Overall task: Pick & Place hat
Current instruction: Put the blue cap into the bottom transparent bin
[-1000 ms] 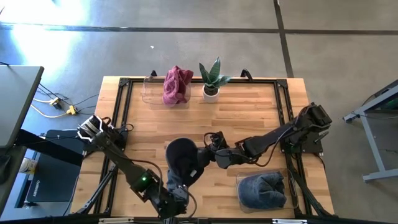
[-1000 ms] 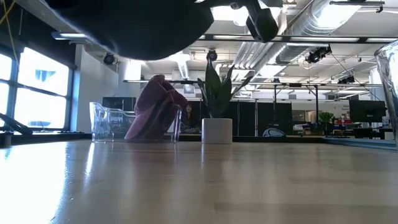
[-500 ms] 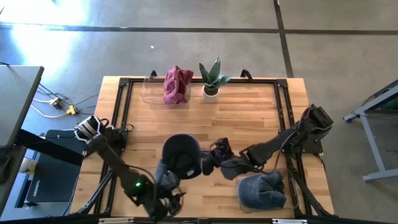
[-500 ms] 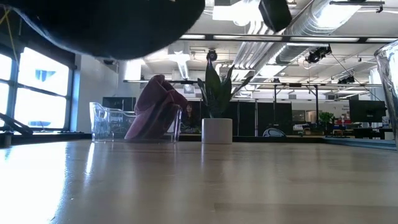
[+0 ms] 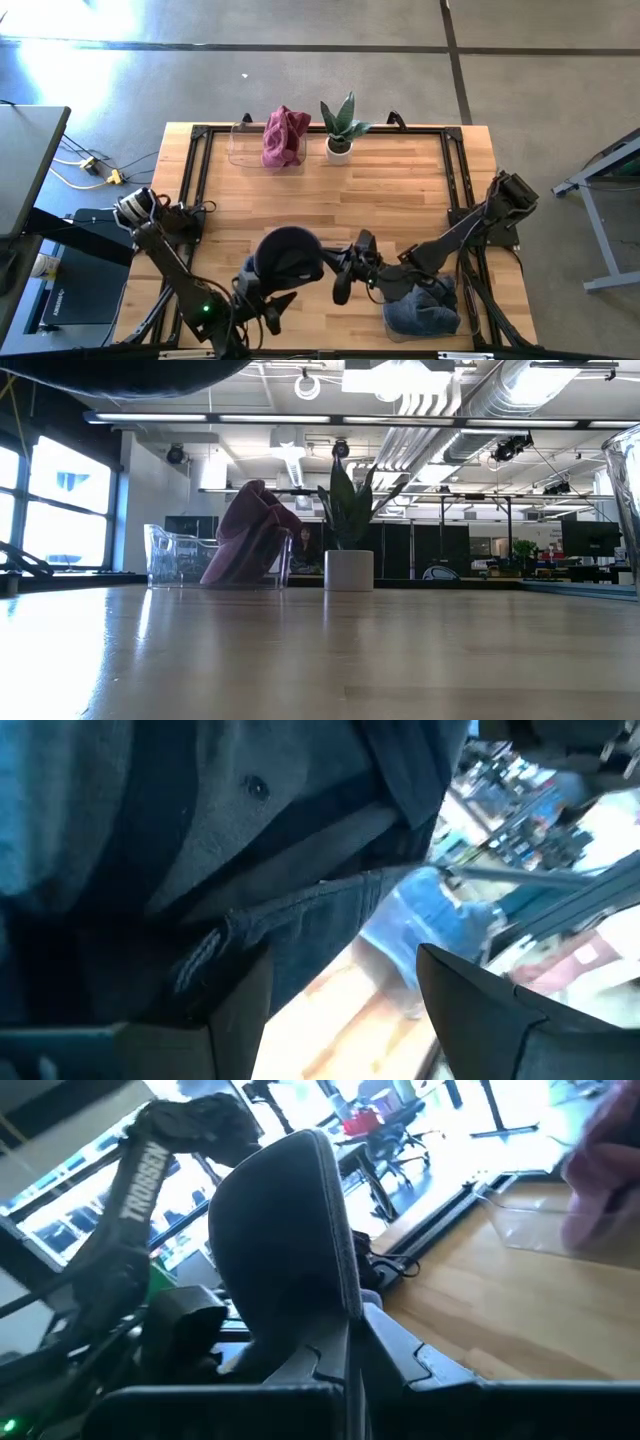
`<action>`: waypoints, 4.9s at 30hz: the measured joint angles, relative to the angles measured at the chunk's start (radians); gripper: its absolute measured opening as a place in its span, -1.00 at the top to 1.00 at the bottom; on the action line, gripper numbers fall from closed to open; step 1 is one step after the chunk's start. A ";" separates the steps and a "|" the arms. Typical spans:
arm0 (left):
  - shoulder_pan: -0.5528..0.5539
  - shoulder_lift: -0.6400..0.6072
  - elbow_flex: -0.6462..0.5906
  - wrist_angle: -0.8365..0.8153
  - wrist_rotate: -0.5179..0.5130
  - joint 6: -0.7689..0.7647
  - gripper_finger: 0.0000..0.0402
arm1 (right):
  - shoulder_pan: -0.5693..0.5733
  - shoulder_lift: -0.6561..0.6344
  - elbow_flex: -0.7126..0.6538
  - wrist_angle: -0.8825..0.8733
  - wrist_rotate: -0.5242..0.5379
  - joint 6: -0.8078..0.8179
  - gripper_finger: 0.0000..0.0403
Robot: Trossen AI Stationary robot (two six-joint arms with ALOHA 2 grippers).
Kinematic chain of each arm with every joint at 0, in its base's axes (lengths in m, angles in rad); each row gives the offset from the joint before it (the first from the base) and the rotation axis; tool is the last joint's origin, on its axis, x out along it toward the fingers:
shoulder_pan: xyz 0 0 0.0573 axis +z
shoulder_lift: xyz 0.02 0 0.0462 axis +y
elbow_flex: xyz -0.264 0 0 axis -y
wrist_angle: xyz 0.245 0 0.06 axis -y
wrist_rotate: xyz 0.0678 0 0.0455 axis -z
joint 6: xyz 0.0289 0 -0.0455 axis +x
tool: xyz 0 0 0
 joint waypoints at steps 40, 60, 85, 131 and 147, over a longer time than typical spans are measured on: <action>0.094 -0.109 0.201 0.167 0.264 0.854 -0.01 | -0.164 0.004 0.000 -0.768 -0.408 0.788 0.97; 0.032 -0.109 0.235 -0.056 0.430 0.648 0.20 | -0.293 -0.151 0.008 -0.706 -0.966 0.055 -0.19; 0.010 -0.110 0.234 -0.178 0.441 0.551 0.20 | -0.053 0.213 0.007 -0.437 -0.845 -0.707 0.14; 0.080 -0.054 0.233 -0.135 0.642 0.483 0.20 | -0.230 0.220 0.006 -0.484 -1.151 -0.762 -0.09; 0.162 -0.053 0.233 -0.176 0.654 0.453 0.20 | -0.224 0.160 0.006 -0.508 -1.187 -0.594 0.94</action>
